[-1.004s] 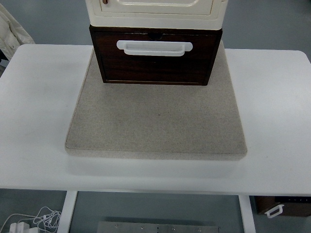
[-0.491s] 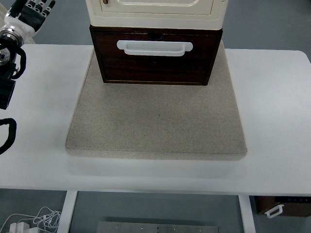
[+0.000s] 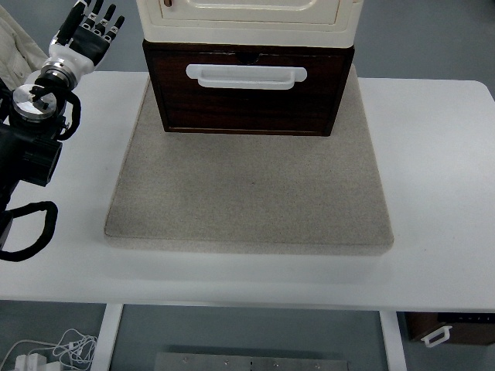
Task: Close drawer under combined cabinet
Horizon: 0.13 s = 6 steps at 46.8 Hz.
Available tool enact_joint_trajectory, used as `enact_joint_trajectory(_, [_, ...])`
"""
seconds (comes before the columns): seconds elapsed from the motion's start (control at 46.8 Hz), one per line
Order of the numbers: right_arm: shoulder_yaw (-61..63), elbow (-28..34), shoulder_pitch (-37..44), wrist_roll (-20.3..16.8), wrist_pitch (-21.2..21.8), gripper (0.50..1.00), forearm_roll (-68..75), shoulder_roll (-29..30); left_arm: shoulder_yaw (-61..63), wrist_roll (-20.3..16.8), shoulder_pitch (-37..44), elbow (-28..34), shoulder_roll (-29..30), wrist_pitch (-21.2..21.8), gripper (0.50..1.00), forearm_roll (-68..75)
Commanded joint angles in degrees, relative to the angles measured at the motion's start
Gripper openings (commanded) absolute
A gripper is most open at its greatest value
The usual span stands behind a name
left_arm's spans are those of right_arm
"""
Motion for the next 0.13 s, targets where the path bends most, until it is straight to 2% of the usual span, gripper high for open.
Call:
enact_joint_trajectory(0.0, [0.1,0.0,-0.1,0.0,0.0,0.952,0.0,0.0,0.0,-0.2,0.1,0.0,-0.1,0.1,1.000,0.0])
enact_joint_trajectory(0.107, [0.0,0.0,-0.2,0.0,0.0,0.952,-0.1,0.0,0.0,-0.2,0.1,0.0,-0.1,0.1,1.000,0.0])
